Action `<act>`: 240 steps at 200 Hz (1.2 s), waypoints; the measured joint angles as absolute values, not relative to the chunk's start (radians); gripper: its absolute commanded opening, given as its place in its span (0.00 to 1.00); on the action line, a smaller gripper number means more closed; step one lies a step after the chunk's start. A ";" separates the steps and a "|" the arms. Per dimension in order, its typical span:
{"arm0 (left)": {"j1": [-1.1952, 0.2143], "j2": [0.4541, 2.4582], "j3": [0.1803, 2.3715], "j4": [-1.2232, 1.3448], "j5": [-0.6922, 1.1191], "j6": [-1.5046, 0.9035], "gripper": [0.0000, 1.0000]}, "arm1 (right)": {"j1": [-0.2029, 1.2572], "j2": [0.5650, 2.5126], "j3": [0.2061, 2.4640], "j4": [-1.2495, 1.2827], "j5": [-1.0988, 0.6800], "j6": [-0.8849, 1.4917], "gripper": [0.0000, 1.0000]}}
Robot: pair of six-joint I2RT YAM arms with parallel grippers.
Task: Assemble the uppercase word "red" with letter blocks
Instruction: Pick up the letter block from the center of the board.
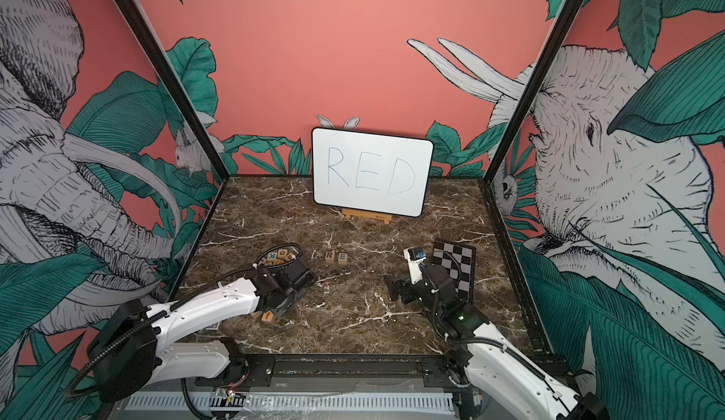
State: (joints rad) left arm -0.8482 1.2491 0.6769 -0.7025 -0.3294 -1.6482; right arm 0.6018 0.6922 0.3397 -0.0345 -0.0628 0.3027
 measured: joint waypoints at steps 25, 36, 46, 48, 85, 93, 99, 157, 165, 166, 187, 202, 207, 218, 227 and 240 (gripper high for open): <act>-0.840 1.253 0.670 -0.696 -0.334 -1.663 0.55 | 0.602 0.692 0.340 -0.035 -0.063 0.303 0.98; -0.838 1.262 0.670 -0.692 -0.335 -1.667 0.55 | 0.602 0.692 0.340 -0.035 -0.063 0.303 0.98; -0.836 1.274 0.670 -0.688 -0.335 -1.671 0.55 | 0.602 0.692 0.340 -0.035 -0.063 0.303 0.98; -0.835 1.277 0.670 -0.687 -0.335 -1.671 0.55 | 0.602 0.692 0.340 -0.035 -0.063 0.303 0.98; -0.828 1.322 0.670 -0.682 -0.338 -1.680 0.55 | 0.602 0.692 0.340 -0.035 -0.063 0.303 0.98; -0.827 1.326 0.670 -0.680 -0.340 -1.682 0.55 | 0.602 0.692 0.340 -0.035 -0.063 0.303 0.98; -0.827 1.329 0.670 -0.678 -0.342 -1.683 0.55 | 0.602 0.692 0.340 -0.035 -0.063 0.303 0.98; -0.822 1.332 0.659 -0.651 -0.365 -1.699 0.54 | 0.602 0.693 0.340 -0.035 -0.063 0.303 0.98; -0.822 1.332 0.657 -0.648 -0.366 -1.701 0.54 | 0.602 0.693 0.340 -0.035 -0.063 0.303 0.98; -0.822 1.333 0.657 -0.648 -0.366 -1.701 0.54 | 0.602 0.693 0.340 -0.035 -0.063 0.303 0.98; -0.822 1.342 0.657 -0.636 -0.367 -1.701 0.54 | 0.602 0.693 0.340 -0.035 -0.063 0.303 0.98; -0.822 1.356 0.657 -0.628 -0.366 -1.700 0.53 | 0.602 0.693 0.340 -0.035 -0.063 0.303 0.98; -0.822 1.362 0.657 -0.625 -0.366 -1.699 0.52 | 0.602 0.693 0.340 -0.035 -0.063 0.303 0.98; -0.821 1.375 0.657 -0.622 -0.366 -1.696 0.51 | 0.602 0.693 0.340 -0.035 -0.063 0.303 0.98; -0.821 1.384 0.657 -0.621 -0.366 -1.690 0.51 | 0.602 0.693 0.340 -0.035 -0.063 0.303 0.98; -0.821 1.399 0.660 -0.619 -0.366 -1.680 0.50 | 0.602 0.693 0.340 -0.035 -0.063 0.303 0.98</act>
